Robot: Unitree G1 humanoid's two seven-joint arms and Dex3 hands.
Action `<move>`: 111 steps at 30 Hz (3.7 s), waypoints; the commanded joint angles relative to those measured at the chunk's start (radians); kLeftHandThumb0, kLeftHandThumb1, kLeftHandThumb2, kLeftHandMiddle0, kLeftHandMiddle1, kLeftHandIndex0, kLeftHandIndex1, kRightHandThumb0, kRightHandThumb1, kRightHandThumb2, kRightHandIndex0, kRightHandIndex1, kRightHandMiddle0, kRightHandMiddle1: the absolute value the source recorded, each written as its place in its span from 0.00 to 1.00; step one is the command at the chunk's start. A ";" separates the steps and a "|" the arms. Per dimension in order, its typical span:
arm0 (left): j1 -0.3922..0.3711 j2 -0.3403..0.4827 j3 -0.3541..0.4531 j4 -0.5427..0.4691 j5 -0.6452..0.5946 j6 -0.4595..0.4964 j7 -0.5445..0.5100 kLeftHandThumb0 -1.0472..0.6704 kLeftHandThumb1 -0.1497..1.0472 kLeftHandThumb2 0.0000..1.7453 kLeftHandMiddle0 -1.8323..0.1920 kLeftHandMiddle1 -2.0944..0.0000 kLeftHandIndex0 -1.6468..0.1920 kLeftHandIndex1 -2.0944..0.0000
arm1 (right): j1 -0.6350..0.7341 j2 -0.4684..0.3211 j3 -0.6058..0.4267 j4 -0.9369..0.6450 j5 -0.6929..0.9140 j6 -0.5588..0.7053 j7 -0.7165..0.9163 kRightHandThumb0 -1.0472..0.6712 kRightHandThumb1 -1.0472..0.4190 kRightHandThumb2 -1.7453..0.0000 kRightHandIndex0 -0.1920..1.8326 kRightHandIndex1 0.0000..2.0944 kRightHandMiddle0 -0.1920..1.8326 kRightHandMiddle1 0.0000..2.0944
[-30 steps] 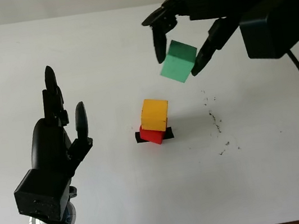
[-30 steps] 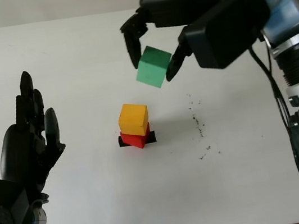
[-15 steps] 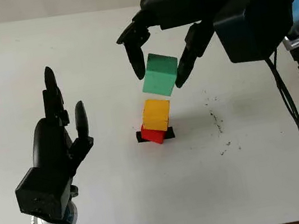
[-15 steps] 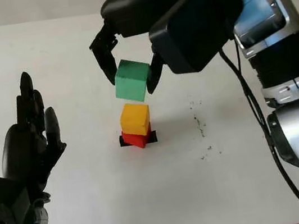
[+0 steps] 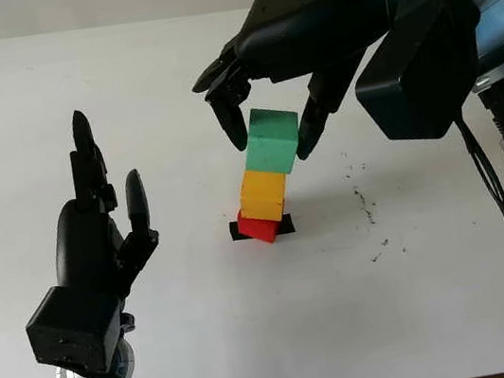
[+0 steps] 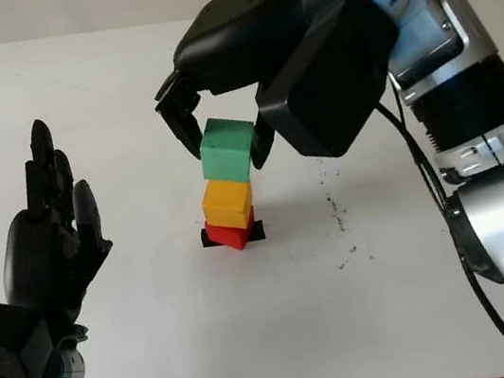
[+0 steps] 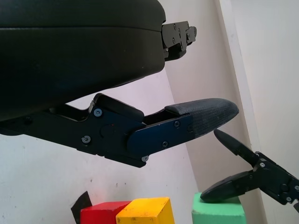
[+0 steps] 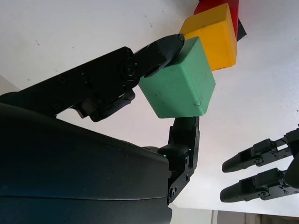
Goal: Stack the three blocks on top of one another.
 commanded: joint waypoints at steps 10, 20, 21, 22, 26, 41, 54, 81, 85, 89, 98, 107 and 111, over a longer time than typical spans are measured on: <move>0.018 -0.009 -0.002 -0.008 0.010 -0.012 0.009 0.15 1.00 0.40 0.98 0.97 0.98 0.97 | 0.013 0.023 0.002 0.049 0.005 -0.064 -0.029 0.38 0.05 0.97 0.19 0.02 0.26 0.68; 0.017 -0.019 -0.009 -0.012 0.013 -0.008 0.011 0.15 1.00 0.40 0.98 0.97 0.98 0.97 | 0.009 0.029 0.016 0.053 0.010 -0.050 -0.005 0.39 0.04 0.97 0.19 0.02 0.25 0.67; 0.018 -0.019 -0.009 -0.013 0.014 -0.007 0.012 0.15 1.00 0.40 0.98 0.97 0.98 0.97 | 0.009 0.030 0.018 0.053 0.011 -0.049 -0.003 0.39 0.04 0.97 0.19 0.02 0.25 0.67; 0.018 -0.020 -0.010 -0.014 0.014 -0.005 0.012 0.15 1.00 0.40 0.98 0.97 0.98 0.97 | 0.010 0.030 0.019 0.052 0.009 -0.049 -0.004 0.39 0.04 0.97 0.19 0.02 0.25 0.67; 0.018 -0.019 -0.011 -0.014 0.017 -0.009 0.013 0.15 1.00 0.40 0.98 0.97 0.98 0.97 | 0.019 0.036 0.025 0.058 0.000 -0.052 -0.015 0.39 0.05 0.97 0.19 0.02 0.26 0.68; 0.013 -0.025 -0.013 -0.010 0.015 -0.011 0.016 0.15 1.00 0.40 0.97 0.97 0.98 0.97 | 0.046 0.045 0.032 0.057 0.005 -0.012 0.012 0.39 0.04 0.97 0.19 0.02 0.25 0.70; 0.020 -0.025 -0.017 -0.015 0.017 -0.013 0.013 0.15 1.00 0.40 0.97 0.97 0.98 0.97 | 0.063 0.046 0.043 0.046 0.007 0.000 0.030 0.37 0.05 0.97 0.17 0.02 0.26 0.68; 0.027 -0.016 -0.004 -0.023 0.008 -0.007 0.001 0.16 1.00 0.39 0.98 0.97 0.98 0.97 | 0.092 -0.075 -0.092 -0.026 -0.019 -0.044 -0.130 0.04 0.04 0.96 0.00 0.00 0.00 0.00; 0.025 -0.007 0.006 -0.012 0.000 -0.014 -0.003 0.15 1.00 0.39 0.98 0.98 0.98 0.98 | 0.255 -0.065 -0.257 -0.034 0.119 0.051 -0.293 0.07 0.00 0.82 0.00 0.00 0.00 0.00; 0.025 0.001 0.017 -0.006 -0.011 -0.017 -0.009 0.16 1.00 0.39 0.97 0.97 0.97 0.97 | 0.405 -0.036 -0.349 -0.050 0.203 0.116 -0.407 0.11 0.00 0.70 0.00 0.00 0.00 0.00; 0.029 0.010 0.045 0.021 -0.035 -0.024 -0.016 0.16 1.00 0.38 0.97 0.97 0.97 0.97 | 0.749 0.074 -0.454 -0.265 0.283 0.356 -0.632 0.14 0.00 0.62 0.00 0.00 0.01 0.00; 0.060 0.011 0.050 0.066 -0.065 -0.099 -0.031 0.17 1.00 0.38 0.97 0.97 0.97 0.97 | 1.005 0.291 -0.438 -0.585 0.444 0.694 -0.736 0.19 0.00 0.59 0.00 0.00 0.00 0.00; 0.072 0.004 0.042 0.075 -0.077 -0.108 -0.038 0.16 1.00 0.38 0.97 0.97 0.97 0.97 | 1.062 0.388 -0.428 -0.600 0.457 0.729 -0.802 0.18 0.00 0.60 0.00 0.00 0.00 0.00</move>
